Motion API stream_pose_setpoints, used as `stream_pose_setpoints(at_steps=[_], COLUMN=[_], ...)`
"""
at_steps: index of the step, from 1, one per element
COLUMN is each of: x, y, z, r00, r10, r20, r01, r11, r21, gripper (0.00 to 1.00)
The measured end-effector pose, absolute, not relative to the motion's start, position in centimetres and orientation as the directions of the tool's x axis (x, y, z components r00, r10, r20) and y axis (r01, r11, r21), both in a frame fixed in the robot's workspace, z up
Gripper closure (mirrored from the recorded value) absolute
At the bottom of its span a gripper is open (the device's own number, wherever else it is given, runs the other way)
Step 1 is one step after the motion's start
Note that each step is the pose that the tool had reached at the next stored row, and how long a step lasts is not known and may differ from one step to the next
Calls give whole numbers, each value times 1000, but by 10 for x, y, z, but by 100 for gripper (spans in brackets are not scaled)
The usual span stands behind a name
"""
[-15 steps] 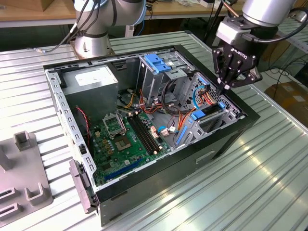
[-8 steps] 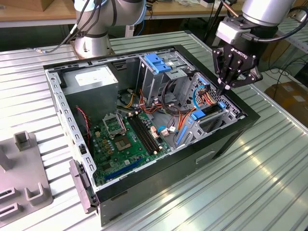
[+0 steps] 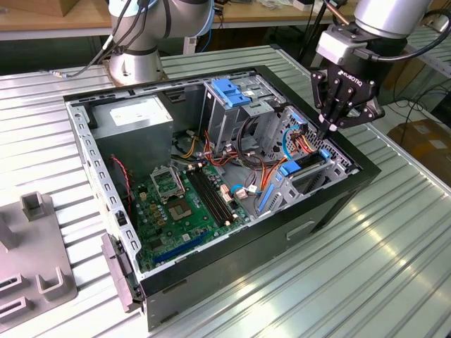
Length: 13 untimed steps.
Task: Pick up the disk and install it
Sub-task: 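Insert the second disk wire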
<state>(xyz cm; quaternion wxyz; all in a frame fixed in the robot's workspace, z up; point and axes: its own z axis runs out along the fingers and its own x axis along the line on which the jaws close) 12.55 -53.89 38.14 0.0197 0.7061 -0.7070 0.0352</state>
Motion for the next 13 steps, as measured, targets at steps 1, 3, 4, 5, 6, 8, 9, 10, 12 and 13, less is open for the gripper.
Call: stream_pose_setpoints(at_steps=[1,3,4,5,6,8,9,10,12,13], x=[126,125,124,124,124,124,124,124,124,123], y=[-539,-539,-539,-539,-539,-539,-539,-539,-538,-537], z=[382,386,389,393,396,404,409,414,420,420], r00=[-2,-2,-2,-2,-2,-2,-2,-2,-1,1], r10=[-997,-997,-997,-997,-997,-997,-997,-997,-997,-997], r20=[77,77,77,77,77,77,77,77,77,81], r01=[-1000,-1000,-1000,-1000,-1000,-1000,-1000,-1000,-1000,-1000], r11=[1,0,0,0,0,0,0,0,0,-3], r21=[-22,-22,-22,-22,-22,-22,-22,-22,-21,-21], gripper=[90,90,90,90,90,90,90,90,90,90])
